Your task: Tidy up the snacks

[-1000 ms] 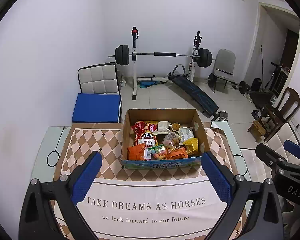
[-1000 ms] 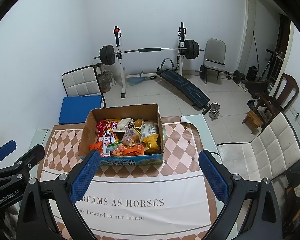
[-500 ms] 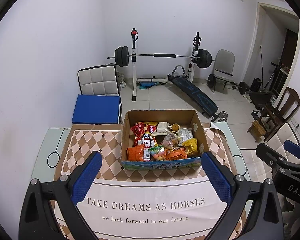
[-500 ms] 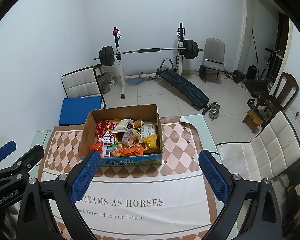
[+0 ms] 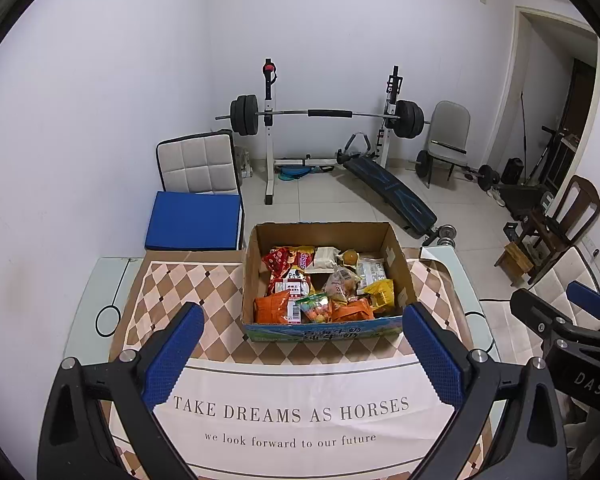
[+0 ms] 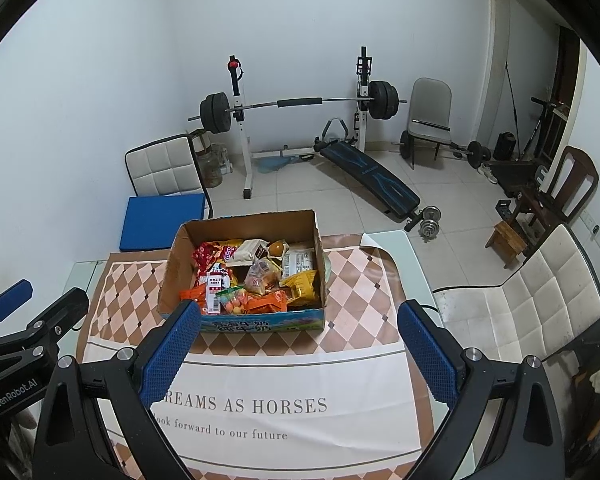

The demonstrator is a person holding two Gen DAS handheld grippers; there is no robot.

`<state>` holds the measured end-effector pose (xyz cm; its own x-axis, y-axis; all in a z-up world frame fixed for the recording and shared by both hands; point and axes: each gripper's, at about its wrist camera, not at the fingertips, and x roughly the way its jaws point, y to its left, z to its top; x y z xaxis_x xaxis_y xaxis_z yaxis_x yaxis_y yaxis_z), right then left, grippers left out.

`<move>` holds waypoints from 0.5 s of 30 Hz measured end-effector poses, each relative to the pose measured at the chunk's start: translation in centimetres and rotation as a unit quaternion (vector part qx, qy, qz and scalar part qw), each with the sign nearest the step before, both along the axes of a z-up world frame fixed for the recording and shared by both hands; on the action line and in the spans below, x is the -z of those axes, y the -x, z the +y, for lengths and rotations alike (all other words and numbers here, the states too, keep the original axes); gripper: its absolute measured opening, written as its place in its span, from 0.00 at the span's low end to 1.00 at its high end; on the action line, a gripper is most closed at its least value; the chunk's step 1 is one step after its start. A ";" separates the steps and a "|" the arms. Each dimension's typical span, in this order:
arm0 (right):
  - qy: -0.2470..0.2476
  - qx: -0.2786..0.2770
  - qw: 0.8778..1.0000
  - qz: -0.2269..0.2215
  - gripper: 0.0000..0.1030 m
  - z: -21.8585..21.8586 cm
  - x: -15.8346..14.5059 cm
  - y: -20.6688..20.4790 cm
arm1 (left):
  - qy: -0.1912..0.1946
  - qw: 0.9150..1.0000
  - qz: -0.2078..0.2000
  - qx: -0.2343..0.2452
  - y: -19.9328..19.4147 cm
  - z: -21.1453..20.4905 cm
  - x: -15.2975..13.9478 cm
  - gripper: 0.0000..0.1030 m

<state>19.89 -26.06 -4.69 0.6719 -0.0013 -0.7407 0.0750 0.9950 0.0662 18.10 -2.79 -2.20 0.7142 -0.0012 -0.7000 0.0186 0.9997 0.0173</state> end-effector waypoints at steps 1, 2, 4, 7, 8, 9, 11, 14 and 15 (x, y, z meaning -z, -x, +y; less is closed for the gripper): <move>0.000 0.000 1.000 0.000 0.98 0.1 0.0 0.0 | -0.001 1.000 0.000 0.001 0.0 -0.1 -0.1 0.99; 0.000 0.001 1.000 0.000 0.98 0.0 0.0 0.0 | -0.001 1.000 0.001 0.000 0.0 0.0 0.0 0.99; -0.001 0.001 1.000 0.000 0.98 0.1 -0.1 0.0 | 0.000 1.000 -0.001 0.000 0.1 0.0 -0.1 0.99; -0.001 0.002 1.000 0.000 0.98 0.0 0.0 0.1 | 0.001 1.000 -0.001 -0.001 0.0 -0.1 -0.3 0.99; 0.000 0.002 1.000 0.000 0.98 -0.1 0.0 0.1 | 0.001 1.000 -0.001 0.000 0.0 -0.1 -0.2 0.99; -0.001 0.002 1.000 0.000 0.98 0.0 -0.1 0.1 | 0.000 1.000 -0.002 0.000 0.0 -0.1 -0.2 0.99; -0.001 0.002 1.000 0.000 0.98 -0.1 0.0 0.1 | -0.001 1.000 -0.004 -0.001 -0.1 0.0 -0.6 0.99; -0.001 0.003 1.000 0.000 0.98 -0.1 -0.1 0.2 | -0.005 1.000 -0.008 -0.001 -0.2 -0.1 -0.9 0.99; -0.002 0.003 1.000 0.000 0.98 -0.1 -0.1 0.2 | -0.007 1.000 -0.009 -0.001 -0.2 -0.2 -1.0 0.99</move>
